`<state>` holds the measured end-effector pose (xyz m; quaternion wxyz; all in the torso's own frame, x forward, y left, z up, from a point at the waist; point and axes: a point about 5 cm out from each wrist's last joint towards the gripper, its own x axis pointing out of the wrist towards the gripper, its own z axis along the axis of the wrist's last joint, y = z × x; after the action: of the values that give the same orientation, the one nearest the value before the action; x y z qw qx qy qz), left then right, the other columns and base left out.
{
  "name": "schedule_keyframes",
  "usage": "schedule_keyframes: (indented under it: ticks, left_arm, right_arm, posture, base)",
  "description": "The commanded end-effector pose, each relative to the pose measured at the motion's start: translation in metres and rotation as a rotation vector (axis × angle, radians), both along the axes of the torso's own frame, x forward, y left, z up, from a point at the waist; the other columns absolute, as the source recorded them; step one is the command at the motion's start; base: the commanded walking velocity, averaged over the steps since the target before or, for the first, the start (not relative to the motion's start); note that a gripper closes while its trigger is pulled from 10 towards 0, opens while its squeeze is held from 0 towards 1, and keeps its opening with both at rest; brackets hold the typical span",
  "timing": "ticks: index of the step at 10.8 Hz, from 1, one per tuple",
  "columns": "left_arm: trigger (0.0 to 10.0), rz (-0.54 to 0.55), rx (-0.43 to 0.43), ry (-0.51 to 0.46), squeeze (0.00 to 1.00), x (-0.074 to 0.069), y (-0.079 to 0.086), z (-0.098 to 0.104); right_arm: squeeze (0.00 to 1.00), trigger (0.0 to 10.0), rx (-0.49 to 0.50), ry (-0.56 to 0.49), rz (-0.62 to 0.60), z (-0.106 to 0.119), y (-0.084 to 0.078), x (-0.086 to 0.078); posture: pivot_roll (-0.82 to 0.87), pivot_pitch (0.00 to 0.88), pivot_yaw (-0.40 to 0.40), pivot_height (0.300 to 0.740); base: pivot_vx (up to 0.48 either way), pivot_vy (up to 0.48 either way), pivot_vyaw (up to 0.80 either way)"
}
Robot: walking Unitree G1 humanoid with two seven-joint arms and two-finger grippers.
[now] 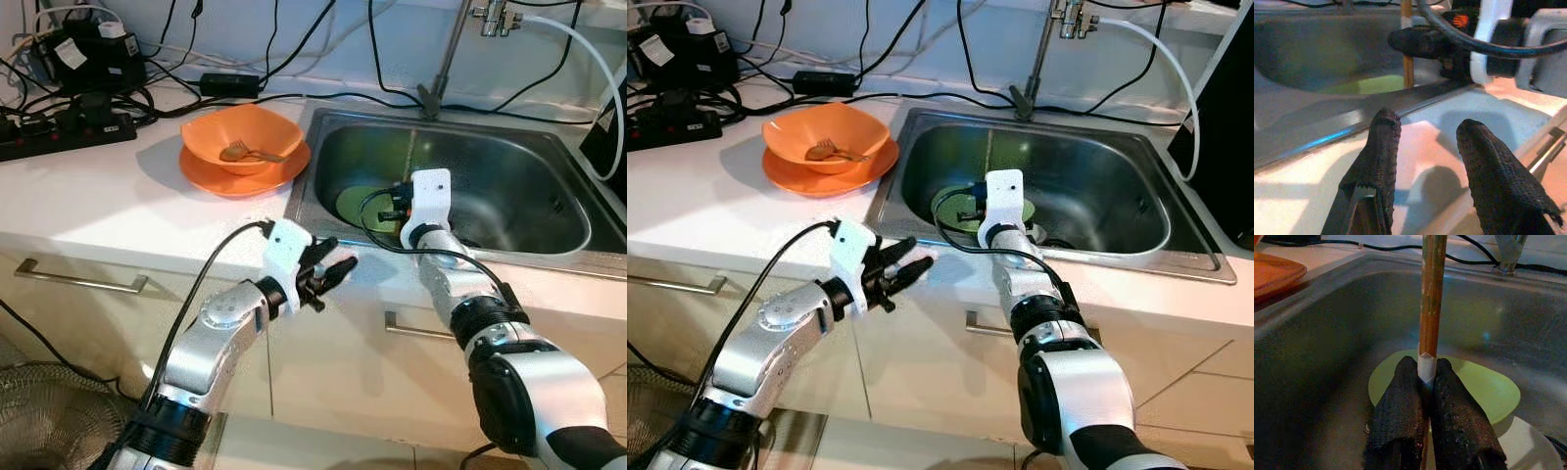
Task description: Kitchen organization
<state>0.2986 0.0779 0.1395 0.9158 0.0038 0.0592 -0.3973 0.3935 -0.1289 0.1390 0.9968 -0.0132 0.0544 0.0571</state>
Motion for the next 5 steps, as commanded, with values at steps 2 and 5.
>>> schedule_keyframes:
  ticks: [2,5]
  left_arm:
    - [10.0,-0.018,0.022,-0.002,0.0,-0.0033,-0.0036,0.0001]
    - [10.0,-0.021,0.032,-0.002,0.0,-0.0035,-0.0038,0.0006]
  right_arm:
    - [0.0,10.0,0.015,0.031,-0.005,-0.0051,0.0013,-0.001]
    - [0.95,10.0,0.009,0.035,-0.006,-0.0064,0.0013,-0.0013]
  posture:
    - [0.28,0.0,-0.052,0.74]
    - [0.28,0.0,-0.051,0.74]
  base:
    - [0.0,0.0,0.0]
    - [0.0,0.0,0.0]
